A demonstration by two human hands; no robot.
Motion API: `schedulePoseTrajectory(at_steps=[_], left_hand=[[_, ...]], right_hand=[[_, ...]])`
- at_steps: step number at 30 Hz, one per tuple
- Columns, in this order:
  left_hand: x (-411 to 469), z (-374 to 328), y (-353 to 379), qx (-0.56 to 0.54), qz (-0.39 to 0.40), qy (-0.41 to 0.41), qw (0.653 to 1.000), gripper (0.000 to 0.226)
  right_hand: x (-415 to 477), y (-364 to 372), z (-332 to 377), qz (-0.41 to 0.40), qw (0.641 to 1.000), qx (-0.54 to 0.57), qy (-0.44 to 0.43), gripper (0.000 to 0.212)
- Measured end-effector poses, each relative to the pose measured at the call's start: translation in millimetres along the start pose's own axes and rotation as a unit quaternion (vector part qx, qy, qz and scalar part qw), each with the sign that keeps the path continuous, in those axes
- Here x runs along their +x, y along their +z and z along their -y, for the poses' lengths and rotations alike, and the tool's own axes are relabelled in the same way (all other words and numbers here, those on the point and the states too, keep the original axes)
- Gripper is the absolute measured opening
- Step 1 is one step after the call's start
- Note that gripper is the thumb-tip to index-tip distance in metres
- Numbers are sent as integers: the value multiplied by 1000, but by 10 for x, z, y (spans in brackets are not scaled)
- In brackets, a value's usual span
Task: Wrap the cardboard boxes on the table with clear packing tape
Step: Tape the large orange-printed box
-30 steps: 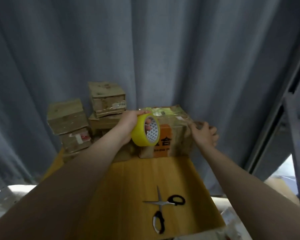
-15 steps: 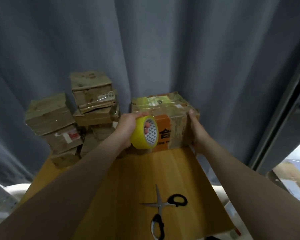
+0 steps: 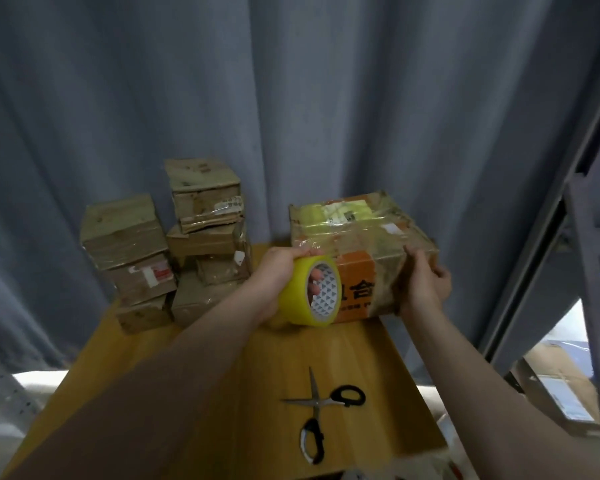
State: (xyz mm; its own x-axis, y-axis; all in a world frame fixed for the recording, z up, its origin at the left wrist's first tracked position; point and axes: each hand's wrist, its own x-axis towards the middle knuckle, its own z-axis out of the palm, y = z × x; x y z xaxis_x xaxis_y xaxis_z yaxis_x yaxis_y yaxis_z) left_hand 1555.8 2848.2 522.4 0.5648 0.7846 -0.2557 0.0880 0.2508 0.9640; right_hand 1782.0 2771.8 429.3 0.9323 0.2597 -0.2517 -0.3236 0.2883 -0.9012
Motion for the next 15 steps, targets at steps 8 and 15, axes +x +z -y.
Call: schedulePoseTrajectory(at_steps=[8, 15], left_hand=[[-734, -185, -168, 6, -13, -2, 1000, 24], [-1350, -203, -678, -59, -33, -8, 998, 28]], right_hand=[[-1023, -234, 431, 29, 967, -62, -244, 56], [-2162, -174, 659, 191, 825, -197, -494, 50]])
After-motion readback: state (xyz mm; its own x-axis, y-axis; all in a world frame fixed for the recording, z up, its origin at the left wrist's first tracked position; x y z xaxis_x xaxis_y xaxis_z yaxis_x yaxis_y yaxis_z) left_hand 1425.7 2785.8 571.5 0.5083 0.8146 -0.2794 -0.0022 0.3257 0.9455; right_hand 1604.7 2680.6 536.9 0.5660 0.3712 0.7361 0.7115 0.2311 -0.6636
